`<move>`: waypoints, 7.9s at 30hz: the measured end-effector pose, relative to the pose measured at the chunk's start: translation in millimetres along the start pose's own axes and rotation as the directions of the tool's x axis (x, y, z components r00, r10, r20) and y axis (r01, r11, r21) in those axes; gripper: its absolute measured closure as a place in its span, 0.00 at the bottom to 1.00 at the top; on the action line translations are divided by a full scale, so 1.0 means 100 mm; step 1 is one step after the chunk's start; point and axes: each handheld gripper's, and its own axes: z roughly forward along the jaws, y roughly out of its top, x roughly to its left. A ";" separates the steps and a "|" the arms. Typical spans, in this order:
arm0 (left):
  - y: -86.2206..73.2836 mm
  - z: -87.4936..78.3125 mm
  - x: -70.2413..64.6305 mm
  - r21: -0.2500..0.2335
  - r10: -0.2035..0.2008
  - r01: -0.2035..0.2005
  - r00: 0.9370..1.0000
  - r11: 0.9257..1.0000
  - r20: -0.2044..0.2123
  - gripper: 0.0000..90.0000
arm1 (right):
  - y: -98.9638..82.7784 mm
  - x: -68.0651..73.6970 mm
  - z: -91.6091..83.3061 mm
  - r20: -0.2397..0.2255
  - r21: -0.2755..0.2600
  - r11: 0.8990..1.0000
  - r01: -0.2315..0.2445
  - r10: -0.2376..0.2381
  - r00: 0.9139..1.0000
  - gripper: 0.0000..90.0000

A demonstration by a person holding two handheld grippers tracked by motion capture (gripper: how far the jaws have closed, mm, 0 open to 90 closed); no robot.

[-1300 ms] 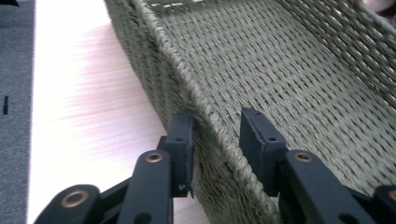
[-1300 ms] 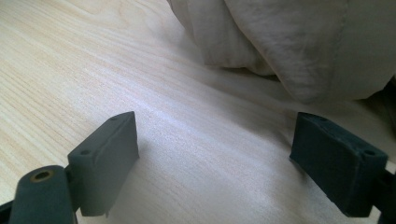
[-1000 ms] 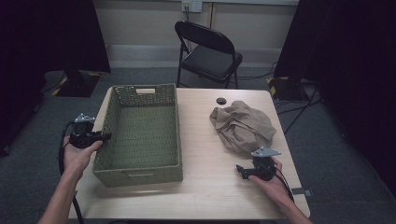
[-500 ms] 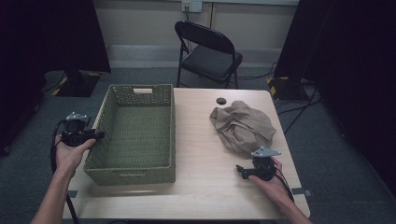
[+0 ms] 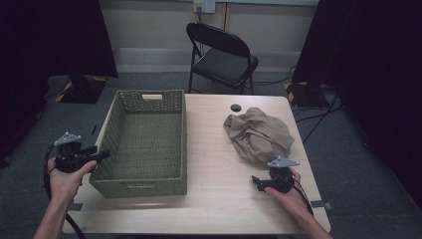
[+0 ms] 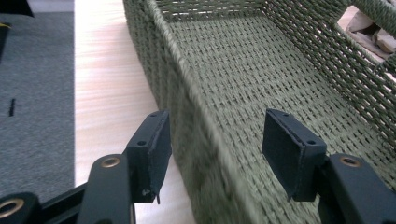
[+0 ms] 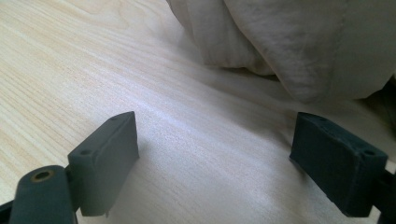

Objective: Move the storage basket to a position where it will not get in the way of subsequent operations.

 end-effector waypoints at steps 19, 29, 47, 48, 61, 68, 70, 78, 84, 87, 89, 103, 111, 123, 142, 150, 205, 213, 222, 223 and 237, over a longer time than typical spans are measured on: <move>0.05 0.02 0.22 0.064 0.043 -0.044 0.999 0.997 0.017 0.74 | 0.00 0.00 0.00 0.000 0.000 1.000 0.000 0.000 1.000 0.16; 0.10 -0.03 0.34 0.042 0.009 -0.008 1.000 0.999 -0.011 0.54 | 0.00 0.00 0.00 0.000 0.001 1.000 -0.002 0.002 1.000 0.16; 0.36 0.08 -0.74 -0.055 0.094 -0.086 0.982 0.995 0.163 0.43 | 0.00 0.00 0.00 -0.001 0.001 1.000 -0.001 0.001 1.000 0.16; 0.38 0.12 -0.80 -0.060 0.100 -0.091 0.980 0.994 0.173 0.46 | 0.00 0.00 0.00 -0.001 0.001 1.000 0.000 0.000 1.000 0.16; 0.70 0.67 -1.29 -0.020 0.124 -0.123 0.961 0.992 0.248 0.41 | 0.00 0.01 0.00 -0.008 0.000 1.000 0.006 -0.006 1.000 0.15; 0.91 1.00 -1.48 0.013 0.125 -0.132 0.963 0.991 0.240 0.39 | 0.00 0.01 0.00 -0.011 0.000 1.000 0.008 -0.008 1.000 0.16; 0.94 1.12 -1.49 0.033 0.111 -0.123 0.960 0.992 0.256 0.39 | 0.00 0.01 0.00 -0.011 0.000 1.000 0.009 -0.009 1.000 0.16; 0.92 1.44 -1.45 0.090 0.107 -0.130 0.968 0.987 0.227 0.53 | 0.00 0.01 0.00 -0.016 0.000 1.000 0.014 -0.014 1.000 0.16; 0.93 1.55 -1.49 0.090 0.145 -0.171 0.959 0.981 0.243 0.60 | 0.00 0.01 0.00 -0.017 0.000 1.000 0.015 -0.015 1.000 0.15; 0.93 1.60 -1.47 0.106 0.155 -0.187 0.954 0.977 0.256 0.61 | 0.00 0.01 0.00 -0.018 0.000 1.000 0.016 -0.016 1.000 0.15; 0.93 1.62 -1.49 0.115 0.151 -0.185 0.955 0.976 0.254 0.61 | 0.00 0.01 0.00 -0.018 0.000 1.000 0.015 -0.015 1.000 0.16; 0.95 1.65 -1.41 0.121 0.078 -0.109 0.968 0.987 0.239 0.64 | -0.01 0.01 -0.01 -0.025 0.000 1.000 0.022 -0.022 0.999 0.16; 0.93 1.63 -1.32 0.103 0.062 -0.087 0.971 0.991 0.229 0.64 | -0.01 0.02 -0.02 -0.027 0.000 1.000 0.022 -0.021 0.999 0.16; 0.86 1.48 -1.02 0.089 0.017 -0.036 0.979 0.995 0.202 0.68 | -0.02 0.03 -0.02 -0.027 -0.001 1.000 0.022 -0.022 0.999 0.16; 0.83 1.33 -0.71 0.072 -0.001 -0.009 0.991 0.997 0.137 0.70 | -0.02 0.03 -0.02 -0.027 -0.001 1.000 0.022 -0.022 0.999 0.16; 0.82 1.28 -0.61 0.073 -0.009 0.000 0.993 0.997 0.120 0.70 | -0.02 0.03 -0.02 -0.027 -0.001 1.000 0.022 -0.022 0.999 0.16; 0.75 1.11 -0.42 0.087 0.052 -0.057 0.996 0.995 0.066 0.73 | -0.02 0.03 -0.02 -0.029 0.000 1.000 0.023 -0.023 0.999 0.15; 0.74 1.10 -0.42 0.090 0.054 -0.060 0.996 0.994 0.069 0.73 | -0.02 0.03 -0.02 -0.029 0.000 1.000 0.023 -0.023 0.999 0.15; 0.74 1.10 -0.39 0.104 -0.038 0.033 0.998 0.994 0.054 0.64 | -0.02 0.03 -0.02 -0.029 0.001 1.000 0.023 -0.023 0.999 0.15; 0.73 1.10 -0.38 0.103 -0.028 0.022 0.998 0.994 0.052 0.60 | -0.02 0.03 -0.02 -0.030 0.001 1.000 0.023 -0.023 0.999 0.15; 0.75 0.91 -0.49 0.044 0.056 -0.059 0.995 0.997 0.077 0.42 | -0.01 0.03 -0.02 -0.030 0.001 1.000 0.024 -0.024 0.999 0.15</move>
